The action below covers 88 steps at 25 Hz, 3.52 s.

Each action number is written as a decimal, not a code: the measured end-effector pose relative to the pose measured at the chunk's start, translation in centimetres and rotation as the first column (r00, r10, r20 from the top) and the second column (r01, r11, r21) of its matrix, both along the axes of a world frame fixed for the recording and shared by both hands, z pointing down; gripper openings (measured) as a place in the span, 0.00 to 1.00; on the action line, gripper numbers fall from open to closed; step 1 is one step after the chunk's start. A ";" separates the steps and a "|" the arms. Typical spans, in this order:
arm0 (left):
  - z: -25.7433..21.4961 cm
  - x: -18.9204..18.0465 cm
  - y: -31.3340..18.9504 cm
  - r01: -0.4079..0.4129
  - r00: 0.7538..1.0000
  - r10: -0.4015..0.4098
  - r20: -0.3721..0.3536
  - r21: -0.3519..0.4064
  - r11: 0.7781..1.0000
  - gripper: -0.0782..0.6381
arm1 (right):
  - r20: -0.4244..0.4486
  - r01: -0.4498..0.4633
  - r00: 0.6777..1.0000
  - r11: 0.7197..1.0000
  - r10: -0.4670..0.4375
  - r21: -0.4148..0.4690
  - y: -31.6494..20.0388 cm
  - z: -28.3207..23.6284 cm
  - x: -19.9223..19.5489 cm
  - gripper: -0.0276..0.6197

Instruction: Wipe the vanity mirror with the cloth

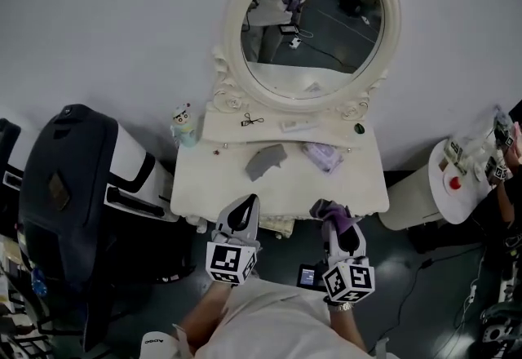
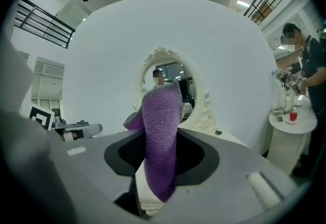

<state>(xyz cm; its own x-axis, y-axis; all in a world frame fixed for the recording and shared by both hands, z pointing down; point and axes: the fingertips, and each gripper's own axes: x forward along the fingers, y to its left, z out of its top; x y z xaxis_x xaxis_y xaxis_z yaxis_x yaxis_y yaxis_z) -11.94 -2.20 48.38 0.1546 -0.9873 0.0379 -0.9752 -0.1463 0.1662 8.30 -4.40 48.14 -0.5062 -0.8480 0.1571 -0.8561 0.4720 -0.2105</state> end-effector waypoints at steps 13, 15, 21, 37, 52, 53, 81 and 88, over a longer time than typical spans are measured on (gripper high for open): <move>0.4 -1.7 -11.6 -0.055 0.998 0.056 0.012 -0.015 0.998 0.11 | 0.013 -0.067 0.998 0.997 0.067 -0.033 -10.0 1.6 -1.2 0.28; 0.0 -1.6 -13.4 -0.031 0.999 0.031 0.020 -0.010 0.999 0.11 | 0.021 -0.057 0.998 0.998 0.058 -0.035 -12.4 1.8 -0.8 0.28; -2.1 -1.4 -18.4 0.083 0.996 -0.083 0.022 0.001 0.997 0.11 | 0.029 0.041 0.999 0.999 -0.041 -0.021 -20.5 0.7 -0.9 0.28; -10.1 -4.5 -26.9 0.217 0.974 -0.219 0.050 0.050 0.975 0.11 | 0.063 0.236 0.965 0.947 -0.255 0.219 -36.3 -14.4 -8.9 0.28; -22.7 -11.5 -29.3 0.171 0.979 -0.188 0.084 0.174 0.970 0.11 | 0.070 0.184 0.972 0.909 -0.225 0.375 -41.5 -31.4 -21.7 0.27; -23.0 -11.7 -29.3 0.172 0.978 -0.189 0.083 0.178 0.969 0.11 | 0.071 0.176 0.974 0.909 -0.217 0.379 -41.8 -32.0 -22.1 0.27; -22.6 -6.8 -34.0 0.021 0.995 -0.038 0.090 0.182 0.983 0.11 | 0.099 -0.063 0.995 0.914 0.025 0.400 -47.7 -33.1 -11.5 0.29; -22.3 -5.8 -33.6 0.010 0.996 -0.026 0.087 0.176 0.984 0.11 | 0.106 -0.146 0.988 0.925 0.116 0.351 -49.1 -32.1 -7.7 0.28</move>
<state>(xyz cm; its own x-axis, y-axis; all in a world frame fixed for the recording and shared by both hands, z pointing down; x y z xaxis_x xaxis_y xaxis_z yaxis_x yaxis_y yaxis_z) -17.71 -35.76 26.09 0.1406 -0.9823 -0.1235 -0.9876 -0.1480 0.0524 0.55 -53.46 16.07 -0.3851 -0.8997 -0.2053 -0.9022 0.4139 -0.1214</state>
